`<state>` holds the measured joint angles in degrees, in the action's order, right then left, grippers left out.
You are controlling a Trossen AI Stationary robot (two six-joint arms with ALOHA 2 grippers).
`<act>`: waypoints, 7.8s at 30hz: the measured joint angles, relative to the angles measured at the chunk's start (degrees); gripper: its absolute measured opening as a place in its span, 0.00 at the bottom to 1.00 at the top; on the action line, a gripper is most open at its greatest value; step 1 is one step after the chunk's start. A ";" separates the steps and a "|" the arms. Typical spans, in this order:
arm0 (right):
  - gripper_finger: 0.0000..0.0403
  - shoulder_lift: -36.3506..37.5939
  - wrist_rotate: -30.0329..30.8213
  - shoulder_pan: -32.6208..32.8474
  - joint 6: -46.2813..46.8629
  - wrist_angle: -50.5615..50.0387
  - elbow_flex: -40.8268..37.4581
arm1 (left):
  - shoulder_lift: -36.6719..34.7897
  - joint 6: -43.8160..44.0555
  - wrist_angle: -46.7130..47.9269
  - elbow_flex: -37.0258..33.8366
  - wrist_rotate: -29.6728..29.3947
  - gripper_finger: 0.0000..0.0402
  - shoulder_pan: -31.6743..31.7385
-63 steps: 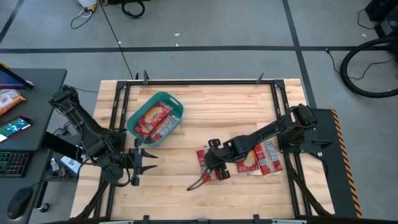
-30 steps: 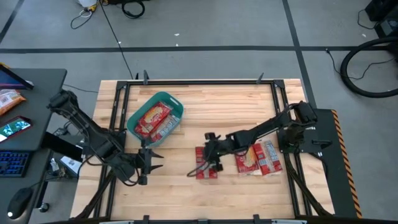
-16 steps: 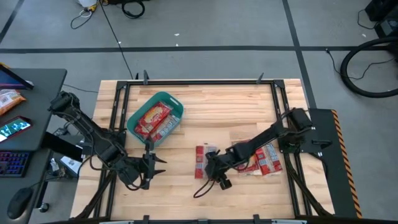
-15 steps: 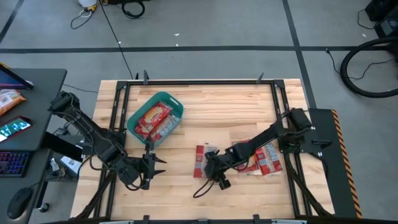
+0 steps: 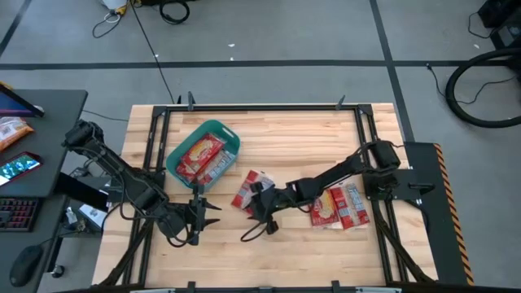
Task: Sort popcorn bags into baskets
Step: Put the left red popcorn bag into the green bin
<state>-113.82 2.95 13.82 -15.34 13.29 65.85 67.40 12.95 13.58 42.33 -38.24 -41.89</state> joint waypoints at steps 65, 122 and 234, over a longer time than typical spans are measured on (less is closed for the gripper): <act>0.01 2.45 -4.18 -8.26 1.63 -8.30 -5.49 | 7.93 -5.20 -2.61 0.07 -1.50 0.38 -0.61; 0.06 3.13 -15.05 -8.39 24.10 -9.21 1.54 | 27.07 -3.01 -4.84 0.07 -4.35 0.05 9.86; 0.20 25.86 1.40 0.62 39.79 -32.60 -16.01 | 24.15 -3.40 -1.96 7.41 13.58 0.43 12.56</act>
<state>-87.96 4.35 14.44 24.44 -19.32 49.84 91.55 9.55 11.62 49.74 -24.66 -29.33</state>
